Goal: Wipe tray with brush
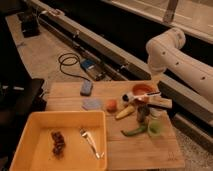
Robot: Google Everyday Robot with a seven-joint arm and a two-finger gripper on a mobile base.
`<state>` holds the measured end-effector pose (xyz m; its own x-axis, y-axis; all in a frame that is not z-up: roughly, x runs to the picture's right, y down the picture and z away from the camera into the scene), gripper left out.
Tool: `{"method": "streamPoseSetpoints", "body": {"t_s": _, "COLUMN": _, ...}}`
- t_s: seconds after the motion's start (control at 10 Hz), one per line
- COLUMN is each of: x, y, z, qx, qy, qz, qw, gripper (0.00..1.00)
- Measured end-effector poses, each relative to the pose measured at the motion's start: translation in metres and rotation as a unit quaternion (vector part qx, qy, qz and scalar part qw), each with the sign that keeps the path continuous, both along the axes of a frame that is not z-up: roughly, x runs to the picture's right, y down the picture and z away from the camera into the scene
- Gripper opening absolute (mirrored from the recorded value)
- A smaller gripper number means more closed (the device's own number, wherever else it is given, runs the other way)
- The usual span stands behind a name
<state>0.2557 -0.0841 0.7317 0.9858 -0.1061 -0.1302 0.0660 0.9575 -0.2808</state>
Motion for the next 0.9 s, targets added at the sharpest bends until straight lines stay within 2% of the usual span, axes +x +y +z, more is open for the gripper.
{"method": "streamPoseSetpoints", "body": {"t_s": 0.3, "x": 0.009, "y": -0.001, "z": 0.015, "qx": 0.001, "qy": 0.001, "qz": 0.011, "qw": 0.9999, "gripper": 0.65}}
{"method": "streamPoseSetpoints", "body": {"t_s": 0.7, "x": 0.011, "y": 0.026, "z": 0.064, "qx": -0.031, "qy": -0.009, "qz": 0.028, "qw": 0.9991, "gripper": 0.65}}
{"method": "streamPoseSetpoints", "body": {"t_s": 0.9, "x": 0.008, "y": 0.033, "z": 0.079, "qx": -0.048, "qy": -0.017, "qz": 0.032, "qw": 0.9982, "gripper": 0.65}}
